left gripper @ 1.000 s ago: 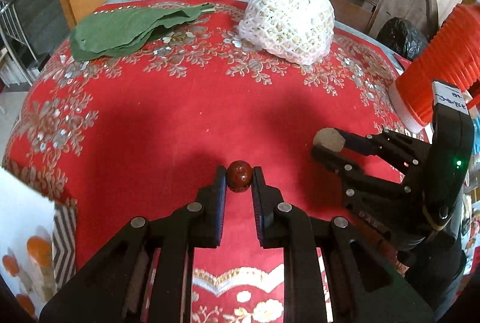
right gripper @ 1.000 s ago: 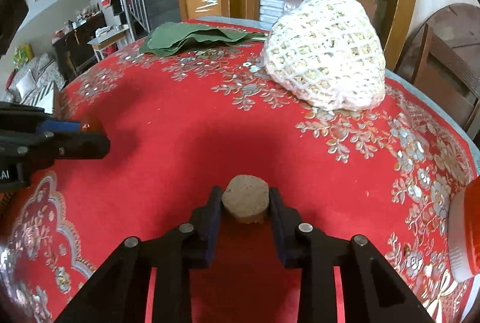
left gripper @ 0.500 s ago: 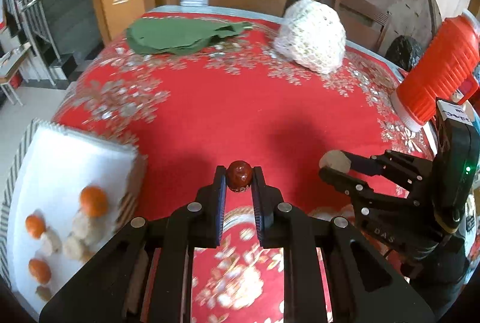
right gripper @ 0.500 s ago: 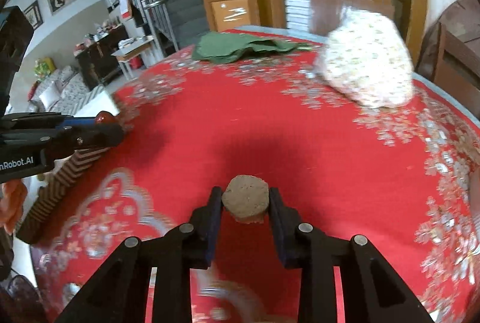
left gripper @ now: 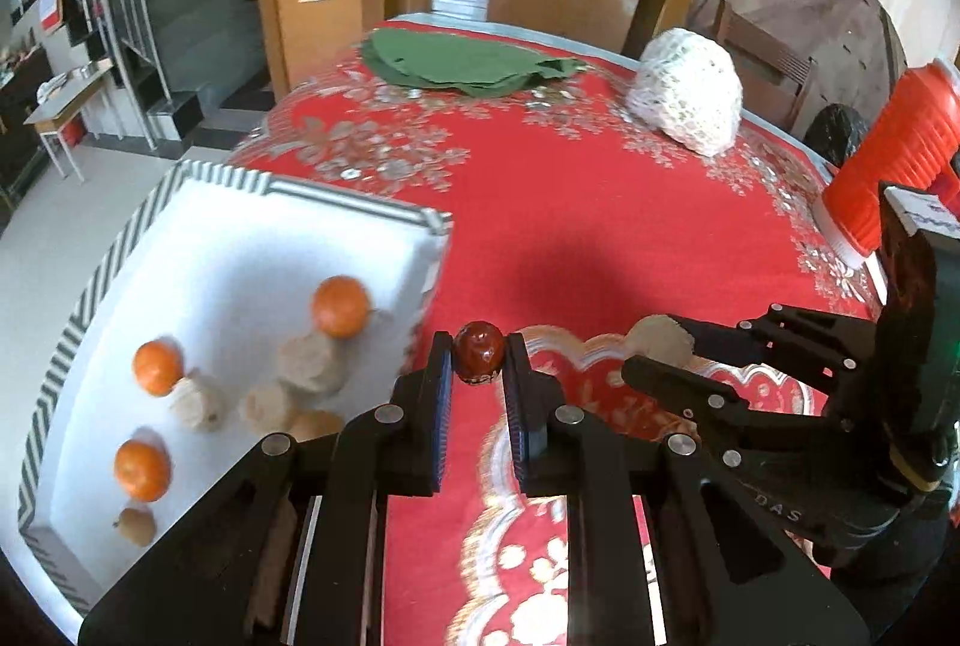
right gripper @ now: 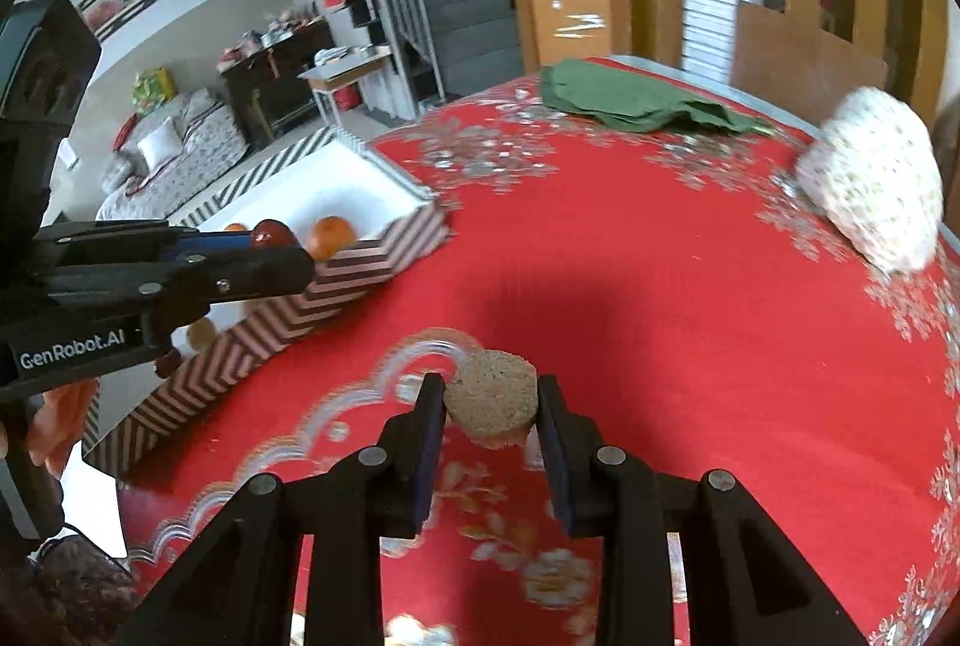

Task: Organize fruits
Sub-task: 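Carry the date and beige piece over the white box with both tools, then open both tools to drop the date and beige piece into the box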

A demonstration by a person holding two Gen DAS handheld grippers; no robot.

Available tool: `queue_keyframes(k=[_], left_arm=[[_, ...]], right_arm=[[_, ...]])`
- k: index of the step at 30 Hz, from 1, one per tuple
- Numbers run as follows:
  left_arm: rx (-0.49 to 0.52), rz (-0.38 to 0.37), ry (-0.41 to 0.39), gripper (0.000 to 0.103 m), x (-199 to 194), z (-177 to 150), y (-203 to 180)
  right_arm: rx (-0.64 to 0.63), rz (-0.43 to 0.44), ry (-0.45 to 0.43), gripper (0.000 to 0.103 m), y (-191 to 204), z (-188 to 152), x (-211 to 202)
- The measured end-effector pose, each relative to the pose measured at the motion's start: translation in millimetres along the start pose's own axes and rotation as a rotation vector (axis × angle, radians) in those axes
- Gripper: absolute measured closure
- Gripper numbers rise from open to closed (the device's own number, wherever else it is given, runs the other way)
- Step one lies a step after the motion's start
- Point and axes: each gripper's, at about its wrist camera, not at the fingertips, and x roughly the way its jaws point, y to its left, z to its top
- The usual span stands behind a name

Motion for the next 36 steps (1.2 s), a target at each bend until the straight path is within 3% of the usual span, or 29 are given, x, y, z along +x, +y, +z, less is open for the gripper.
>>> queue_keyframes(k=[12,23,36], left_arm=[[-0.045,0.072,-0.024,0.088,-13.0,-15.4,50.1],[-0.132,0.123,0.001,0.088,-11.0,-29.4,105.6],[-0.157,0.166,0.035,0.088,1.3,-40.5,124.9]], right_arm=[[-0.100,0.058,0.015,0.074,55.2,28.2,18.5],[-0.233,0.107,0.047,0.074,110.9,61.5,50.0],[-0.268,0.137,0.115,0.074,132.6,69.1,98.8]])
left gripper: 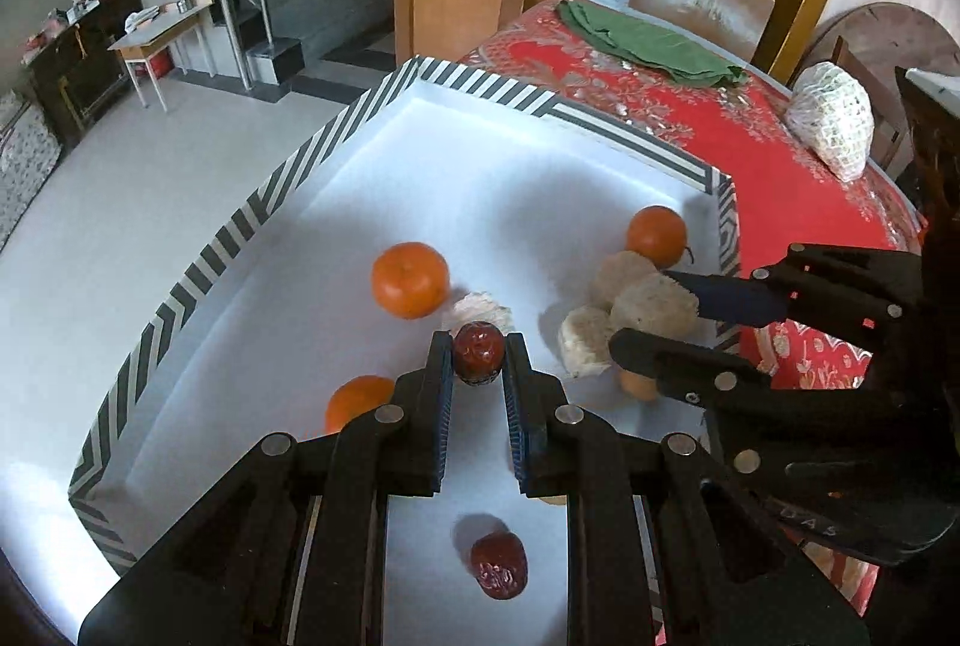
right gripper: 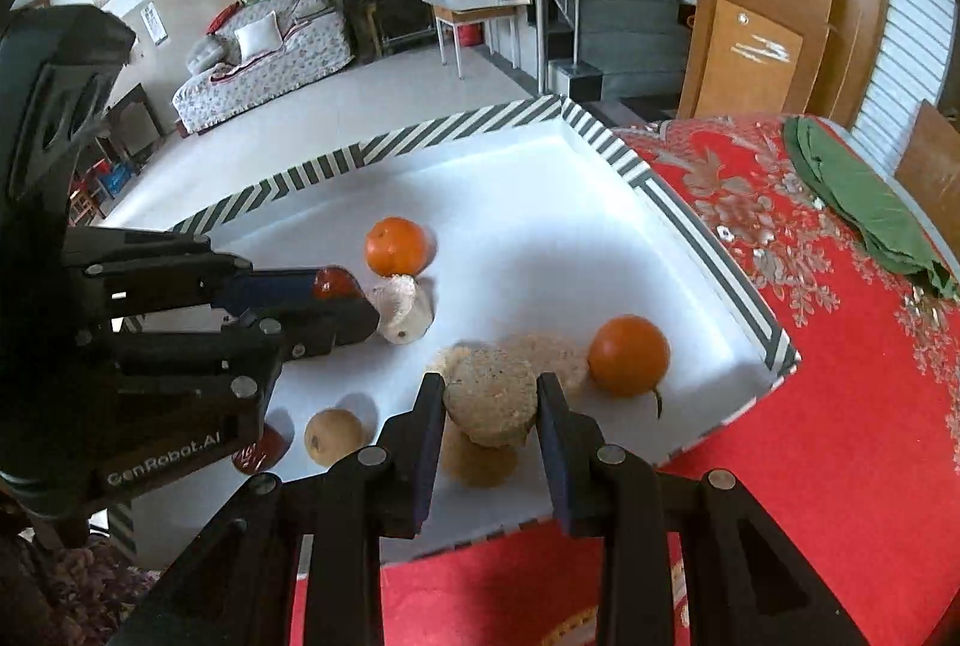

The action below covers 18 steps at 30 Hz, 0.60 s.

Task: Organize fruits
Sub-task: 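Open both tools to drop the date and beige piece into the box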

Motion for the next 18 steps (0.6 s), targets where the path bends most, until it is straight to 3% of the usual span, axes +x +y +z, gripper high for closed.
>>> queue_keyframes(k=[5,7,8,12,18], left_arm=[[-0.001,0.024,-0.002,0.086,3.2,-1.5,-1.3],[0.008,0.030,-0.001,0.076,4.4,-3.0,-3.2],[0.012,0.028,-0.004,0.066,3.7,-4.6,-3.9],[0.023,0.040,-0.039,0.048,-1.9,-7.9,-6.7],[0.027,0.069,-0.078,0.046,-15.5,-11.4,-12.5]], right_arm=[[0.019,0.012,-0.009,0.071,0.6,-1.3,-0.9],[0.030,0.021,-0.012,0.067,0.7,-3.4,-2.4],[0.032,0.020,-0.011,0.066,1.4,-4.5,-2.7],[0.041,0.010,-0.022,0.064,1.5,-11.9,-10.8],[0.077,0.002,-0.078,0.061,-1.7,-25.7,-35.5]])
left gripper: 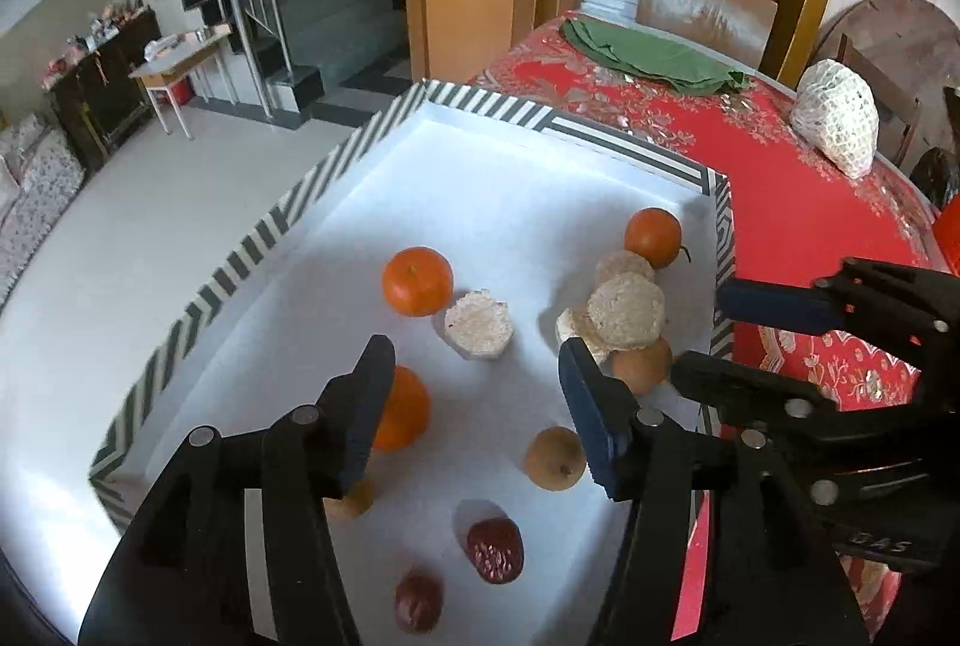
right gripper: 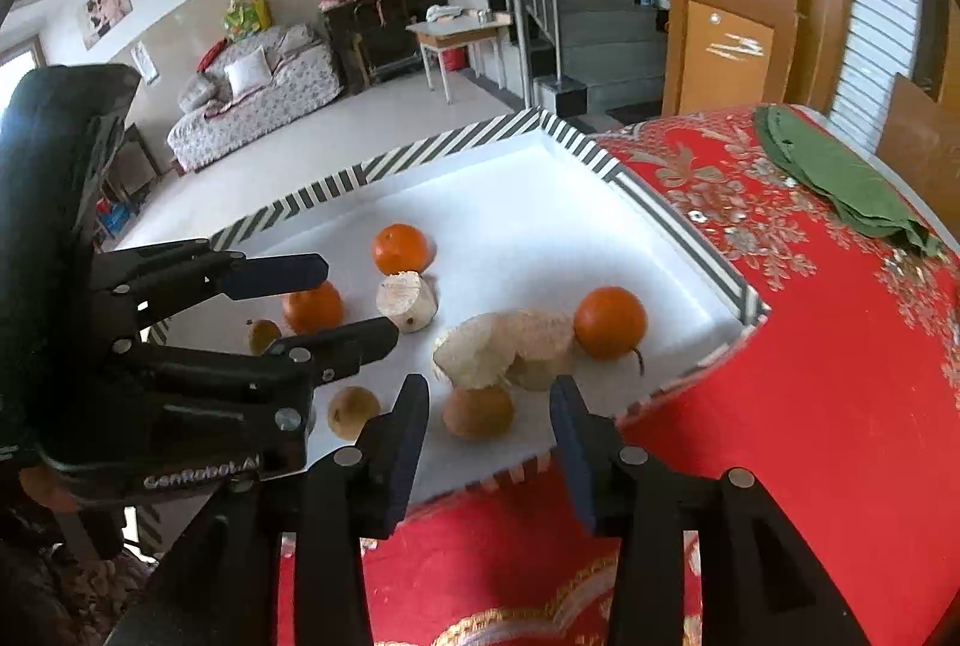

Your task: Organize fruits

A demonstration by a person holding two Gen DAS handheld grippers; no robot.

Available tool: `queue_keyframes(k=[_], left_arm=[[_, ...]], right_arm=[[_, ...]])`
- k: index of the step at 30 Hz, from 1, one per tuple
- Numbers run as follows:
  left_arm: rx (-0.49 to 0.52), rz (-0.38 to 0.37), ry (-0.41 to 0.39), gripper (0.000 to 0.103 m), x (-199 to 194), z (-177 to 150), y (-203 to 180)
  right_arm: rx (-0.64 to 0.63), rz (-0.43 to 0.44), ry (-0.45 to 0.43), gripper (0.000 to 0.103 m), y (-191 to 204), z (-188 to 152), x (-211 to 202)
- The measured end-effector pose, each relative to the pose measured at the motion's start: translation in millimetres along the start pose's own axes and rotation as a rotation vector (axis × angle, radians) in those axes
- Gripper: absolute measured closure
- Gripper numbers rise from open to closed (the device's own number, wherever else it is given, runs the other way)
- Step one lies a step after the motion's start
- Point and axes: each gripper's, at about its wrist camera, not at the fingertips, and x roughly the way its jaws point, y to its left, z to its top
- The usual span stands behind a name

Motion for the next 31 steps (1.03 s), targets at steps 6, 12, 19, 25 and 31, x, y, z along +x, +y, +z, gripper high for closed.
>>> queue_keyframes(k=[6,12,19,25,31], left_arm=[[-0.016,-0.002,-0.055,0.046,-19.1,-1.5,0.1],[-0.021,-0.004,-0.090,0.046,-36.0,-1.7,-5.5],[-0.013,0.003,-0.111,0.046,-46.5,-3.1,-12.7],[0.005,0.008,-0.124,0.046,-51.3,-4.5,-20.3],[0.025,0.015,-0.142,0.046,-55.3,-4.7,-29.1]], right_arm=[[0.044,0.000,-0.054,0.060,-7.8,-14.3,-28.7],[0.058,-0.001,-0.064,0.059,-9.1,-25.3,-41.8],[0.052,-0.003,-0.067,0.059,-7.2,-32.9,-51.0],[0.059,-0.008,-0.073,0.058,-9.9,-37.6,-57.4],[0.079,-0.018,-0.079,0.058,-17.0,-45.0,-66.5]])
